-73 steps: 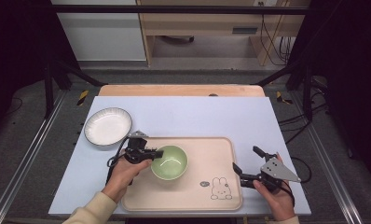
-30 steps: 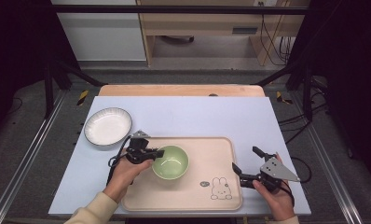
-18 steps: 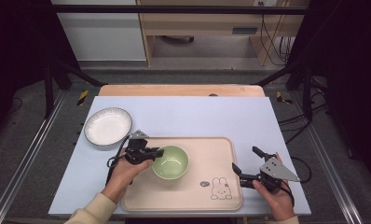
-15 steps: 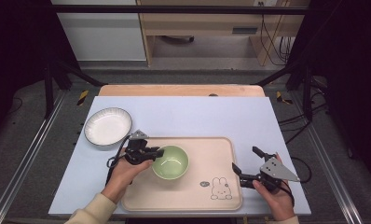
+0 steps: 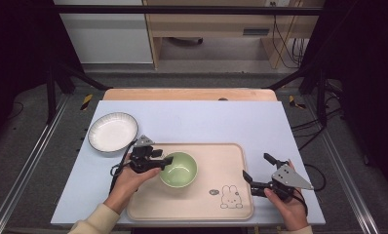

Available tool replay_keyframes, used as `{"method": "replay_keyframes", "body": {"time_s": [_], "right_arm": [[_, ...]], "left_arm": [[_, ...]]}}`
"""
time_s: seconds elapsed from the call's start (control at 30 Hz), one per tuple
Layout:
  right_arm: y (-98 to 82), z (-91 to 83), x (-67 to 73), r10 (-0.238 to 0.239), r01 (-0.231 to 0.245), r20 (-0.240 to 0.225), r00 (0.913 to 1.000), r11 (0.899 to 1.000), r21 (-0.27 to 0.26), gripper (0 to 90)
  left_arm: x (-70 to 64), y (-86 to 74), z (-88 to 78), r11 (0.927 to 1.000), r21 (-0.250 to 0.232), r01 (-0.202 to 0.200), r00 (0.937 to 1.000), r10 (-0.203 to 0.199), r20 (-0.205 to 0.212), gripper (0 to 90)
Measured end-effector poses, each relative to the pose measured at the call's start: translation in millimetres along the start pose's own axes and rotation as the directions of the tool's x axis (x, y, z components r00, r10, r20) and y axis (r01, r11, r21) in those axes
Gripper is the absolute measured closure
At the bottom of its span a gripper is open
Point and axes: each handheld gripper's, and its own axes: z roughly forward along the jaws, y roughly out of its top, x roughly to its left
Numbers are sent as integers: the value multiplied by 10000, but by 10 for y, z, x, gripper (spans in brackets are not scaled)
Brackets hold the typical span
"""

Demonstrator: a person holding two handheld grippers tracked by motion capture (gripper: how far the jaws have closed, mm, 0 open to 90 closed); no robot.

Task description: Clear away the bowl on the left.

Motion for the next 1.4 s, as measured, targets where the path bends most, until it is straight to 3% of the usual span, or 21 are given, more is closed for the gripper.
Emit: {"method": "replay_keyframes", "body": {"time_s": [0.1,0.23,0.37,0.5,0.8,1.03,1.4], "right_arm": [[3,-2,5,11,-11,-10,10000,10000,-3,67],[2,0,3,-6,6,-3,10000,10000,-7,66],[4,-4,9,5,-5,-30,10000,10000,-23,66],[5,-9,7,38,-38,-12,10000,10000,-26,65],[5,-6,10,2,-2,-37,10000,10000,-44,65],[6,-7,13,-7,7,-43,10000,10000,-40,65],[8,-9,11,35,-36,-34,10000,10000,-76,65]], "left_arm": [[5,8,-41,9990,-436,-33,9999,38,98,301],[3,3,-111,9913,-1080,-749,9963,790,345,196],[-18,-11,-198,9757,-1686,-1397,9883,1479,374,161],[-33,-43,-324,9535,-2281,-1972,9787,2049,104,135],[-14,-146,-616,9292,-3012,-2139,9766,2109,-431,117],[53,-252,-724,9203,-3182,-2275,9736,2205,-585,107],[293,-481,-883,9091,-3667,-1978,9801,1893,-594,108]]}}
